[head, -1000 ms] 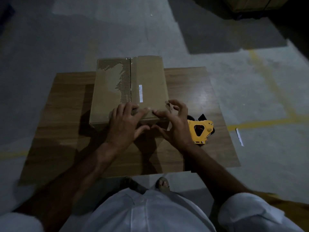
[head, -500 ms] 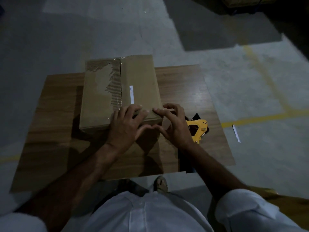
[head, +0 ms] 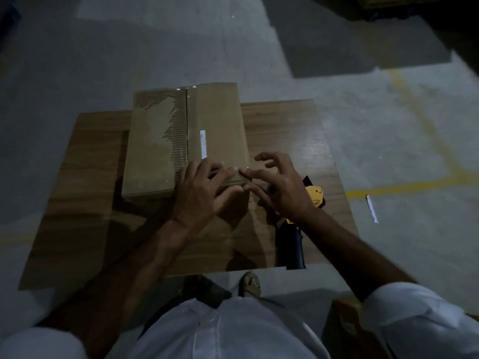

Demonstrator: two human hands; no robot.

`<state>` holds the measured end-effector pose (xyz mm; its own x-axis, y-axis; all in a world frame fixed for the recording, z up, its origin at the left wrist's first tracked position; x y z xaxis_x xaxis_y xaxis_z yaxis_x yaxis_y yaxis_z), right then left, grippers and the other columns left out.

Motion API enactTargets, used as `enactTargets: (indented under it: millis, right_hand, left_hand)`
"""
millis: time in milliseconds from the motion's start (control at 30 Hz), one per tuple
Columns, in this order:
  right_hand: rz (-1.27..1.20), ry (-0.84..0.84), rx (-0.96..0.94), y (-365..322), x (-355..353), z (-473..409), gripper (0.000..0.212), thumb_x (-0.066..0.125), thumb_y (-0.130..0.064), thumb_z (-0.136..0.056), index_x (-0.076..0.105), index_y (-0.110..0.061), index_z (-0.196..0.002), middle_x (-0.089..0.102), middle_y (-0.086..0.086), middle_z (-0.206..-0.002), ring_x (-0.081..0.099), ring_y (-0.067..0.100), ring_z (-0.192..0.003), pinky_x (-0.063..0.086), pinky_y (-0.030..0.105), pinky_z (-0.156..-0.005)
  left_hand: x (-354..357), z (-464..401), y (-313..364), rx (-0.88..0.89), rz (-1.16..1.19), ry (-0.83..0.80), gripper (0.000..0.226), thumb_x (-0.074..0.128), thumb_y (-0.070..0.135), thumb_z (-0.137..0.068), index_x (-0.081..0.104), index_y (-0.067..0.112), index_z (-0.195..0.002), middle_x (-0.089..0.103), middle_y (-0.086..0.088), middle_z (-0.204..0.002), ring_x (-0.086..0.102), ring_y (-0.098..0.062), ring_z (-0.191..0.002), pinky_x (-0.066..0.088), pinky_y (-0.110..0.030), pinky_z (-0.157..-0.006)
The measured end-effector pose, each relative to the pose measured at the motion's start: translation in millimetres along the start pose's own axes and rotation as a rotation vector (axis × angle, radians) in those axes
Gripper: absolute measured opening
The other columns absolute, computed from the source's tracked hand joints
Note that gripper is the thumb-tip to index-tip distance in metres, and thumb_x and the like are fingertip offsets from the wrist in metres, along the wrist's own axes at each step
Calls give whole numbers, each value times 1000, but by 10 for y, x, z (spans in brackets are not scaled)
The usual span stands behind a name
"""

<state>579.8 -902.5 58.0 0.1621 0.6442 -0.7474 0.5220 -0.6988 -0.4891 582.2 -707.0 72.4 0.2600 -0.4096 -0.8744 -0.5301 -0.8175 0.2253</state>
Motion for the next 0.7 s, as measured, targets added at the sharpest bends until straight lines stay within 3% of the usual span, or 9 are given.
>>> enactTargets:
  millis: [133, 233, 333, 467, 567, 700]
  right_hand:
    - [-17, 31, -4, 7, 84, 86, 51, 81, -36, -90, 60, -29, -136, 39, 8, -145, 51, 27, -121, 58, 42, -88]
    - [-31, -25, 45, 6, 76, 87, 52, 83, -35, -87, 65, -27, -135, 40, 12, -147, 51, 29, -124, 58, 46, -89]
    - [-37, -94, 21, -10, -41, -6, 50, 83, -42, -86, 70, -24, -131, 44, 13, -147, 47, 28, -132, 55, 48, -97]
    - [4, -78, -72, -66, -132, -205, 38, 73, -49, -93, 75, -24, -123, 50, 13, -141, 50, 25, -127, 55, 43, -94]
    - [-3, -30, -40, -18, -37, -127, 35, 79, -40, -92, 75, -22, -121, 53, 16, -139, 53, 27, -124, 57, 47, -89]
    - [-30, 10, -5, 27, 120, 32, 47, 83, -33, -88, 68, -21, -130, 48, 14, -143, 53, 28, -123, 58, 48, -88]
  left_hand:
    - [59, 62, 50, 22, -133, 16, 60, 77, 55, -84, 63, 24, -134, 58, -10, -126, 49, -28, -109, 41, -42, -88]
    - [32, 78, 75, -1, -139, -33, 69, 85, 50, -77, 64, 22, -137, 59, -12, -130, 46, -28, -113, 46, -48, -90]
    - [-74, 25, 25, -29, 54, -54, 56, 76, 53, -85, 67, 25, -132, 58, -5, -130, 48, -24, -116, 42, -44, -95]
    - [-129, -87, 48, 13, 231, -15, 36, 64, 47, -97, 76, 20, -117, 65, 0, -118, 56, -20, -106, 46, -40, -92]
    - [-93, -70, 54, 22, 209, 72, 30, 69, 43, -96, 77, 20, -115, 67, 1, -114, 57, -21, -102, 47, -40, -88]
    - [-46, 39, 80, 103, 46, 91, 39, 74, 38, -94, 73, 16, -127, 69, -4, -123, 61, -27, -104, 47, -39, -88]
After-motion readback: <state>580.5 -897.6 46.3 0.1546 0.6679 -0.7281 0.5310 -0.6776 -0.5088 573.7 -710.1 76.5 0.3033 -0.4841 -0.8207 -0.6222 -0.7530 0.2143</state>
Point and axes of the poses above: each hand's wrist, its own z-axis away from the middle knuckle, its own x-axis out of the palm, y = z × x, the point moved 6 cm from there along -z, towards the middle knuckle
